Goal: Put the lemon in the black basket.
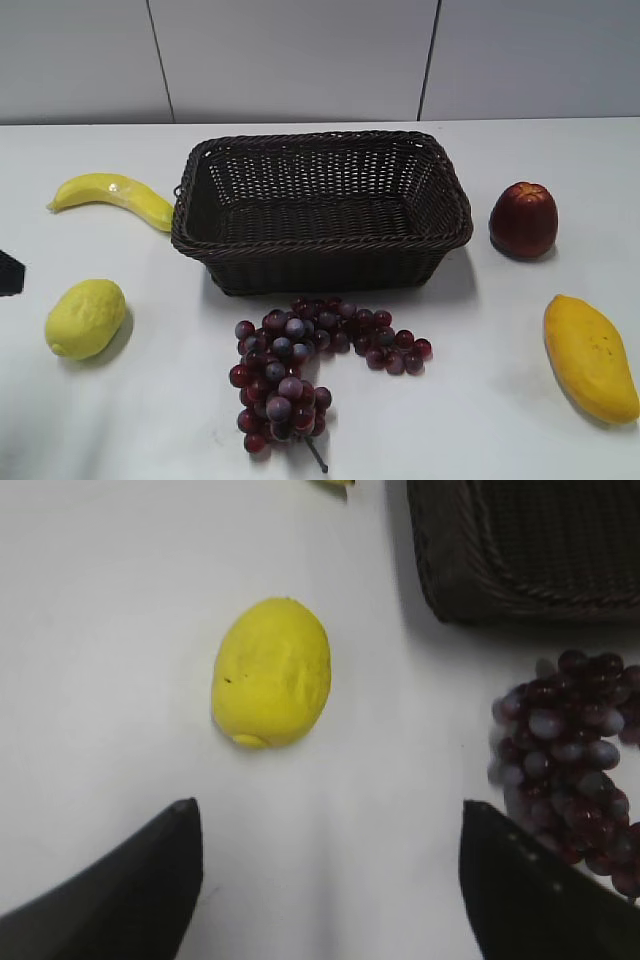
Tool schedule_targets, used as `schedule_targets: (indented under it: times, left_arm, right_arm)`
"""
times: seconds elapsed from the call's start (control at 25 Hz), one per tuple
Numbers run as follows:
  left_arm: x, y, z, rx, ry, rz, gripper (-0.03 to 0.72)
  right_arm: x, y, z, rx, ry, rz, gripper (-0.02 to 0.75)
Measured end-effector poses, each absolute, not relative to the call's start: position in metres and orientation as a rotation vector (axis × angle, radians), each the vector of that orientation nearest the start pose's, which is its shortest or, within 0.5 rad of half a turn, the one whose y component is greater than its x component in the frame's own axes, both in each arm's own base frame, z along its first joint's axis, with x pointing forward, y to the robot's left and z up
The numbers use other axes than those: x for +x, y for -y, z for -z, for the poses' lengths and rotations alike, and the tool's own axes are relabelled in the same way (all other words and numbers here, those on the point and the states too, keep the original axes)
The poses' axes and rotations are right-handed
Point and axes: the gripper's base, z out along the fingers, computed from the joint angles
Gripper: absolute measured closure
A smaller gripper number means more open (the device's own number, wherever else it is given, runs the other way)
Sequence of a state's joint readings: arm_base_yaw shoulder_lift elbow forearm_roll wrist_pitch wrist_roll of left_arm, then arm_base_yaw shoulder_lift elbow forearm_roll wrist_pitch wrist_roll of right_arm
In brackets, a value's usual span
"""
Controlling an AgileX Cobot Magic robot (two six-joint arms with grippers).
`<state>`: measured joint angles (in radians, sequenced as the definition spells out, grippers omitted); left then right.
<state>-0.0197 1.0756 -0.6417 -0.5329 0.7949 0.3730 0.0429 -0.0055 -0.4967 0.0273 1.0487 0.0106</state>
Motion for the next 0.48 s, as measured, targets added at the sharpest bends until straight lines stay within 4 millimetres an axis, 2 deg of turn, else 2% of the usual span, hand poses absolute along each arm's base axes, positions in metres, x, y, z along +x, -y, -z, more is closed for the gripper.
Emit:
schedule_targets:
  times: [0.12, 0.24, 0.48]
  left_arm:
    - [0.214, 0.038, -0.234, 0.171, -2.698, 0.517, 0.078]
    - [0.237, 0.039, -0.22, 0.2, -2.759, 0.527, 0.078]
    - [0.262, 0.048, -0.192, 0.284, -2.839, 0.533, 0.029]
  right_arm:
    - [-0.005, -0.002, -0.277, -0.034, -2.03, -0.066, 0.186]
    - [-0.005, -0.002, -0.277, -0.034, -2.03, -0.066, 0.186]
    - [-0.005, -0.002, -0.277, -0.034, -2.03, -0.066, 0.186]
